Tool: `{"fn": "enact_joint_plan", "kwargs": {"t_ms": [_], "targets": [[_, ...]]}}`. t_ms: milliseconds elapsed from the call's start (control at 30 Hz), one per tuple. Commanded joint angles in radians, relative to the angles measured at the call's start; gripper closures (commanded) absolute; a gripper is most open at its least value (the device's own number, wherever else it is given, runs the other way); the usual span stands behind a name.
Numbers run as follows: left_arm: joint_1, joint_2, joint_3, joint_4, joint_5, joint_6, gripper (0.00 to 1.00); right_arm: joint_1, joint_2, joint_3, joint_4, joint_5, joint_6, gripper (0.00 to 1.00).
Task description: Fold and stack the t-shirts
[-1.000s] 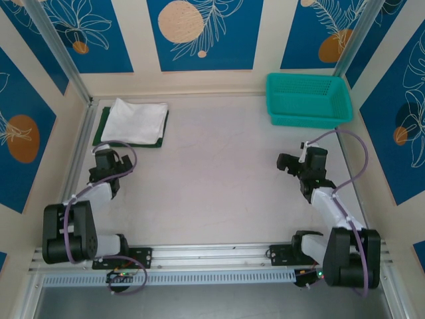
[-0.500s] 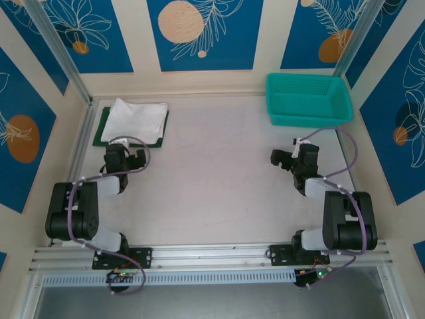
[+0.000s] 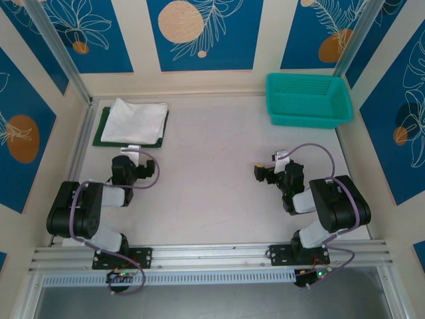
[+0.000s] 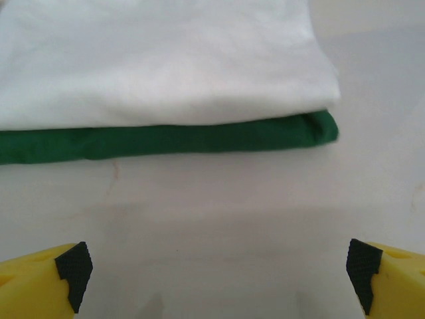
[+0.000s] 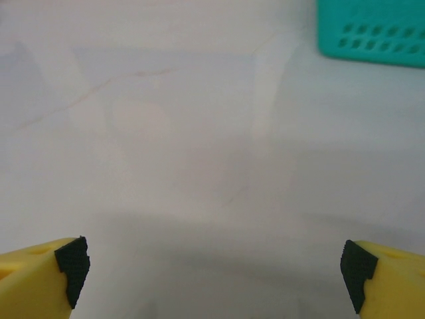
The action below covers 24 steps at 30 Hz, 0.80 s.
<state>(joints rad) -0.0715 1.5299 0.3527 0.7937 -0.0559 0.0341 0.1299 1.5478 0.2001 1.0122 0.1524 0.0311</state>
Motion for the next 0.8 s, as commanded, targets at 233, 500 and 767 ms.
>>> {"fn": "enact_joint_plan", "kwargs": {"t_ms": [233,500,767], "targets": [[0.011,0.013,0.060,0.023,0.041,0.013,0.00,-0.113,-0.020,0.209,-0.183,-0.022,0.065,0.01],[0.011,0.009,0.054,0.028,0.040,0.015,0.00,-0.121,-0.022,0.208,-0.185,-0.036,0.068,0.01],[0.010,0.007,0.051,0.035,0.037,0.016,0.00,-0.121,-0.025,0.207,-0.185,-0.037,0.068,0.01]]}}
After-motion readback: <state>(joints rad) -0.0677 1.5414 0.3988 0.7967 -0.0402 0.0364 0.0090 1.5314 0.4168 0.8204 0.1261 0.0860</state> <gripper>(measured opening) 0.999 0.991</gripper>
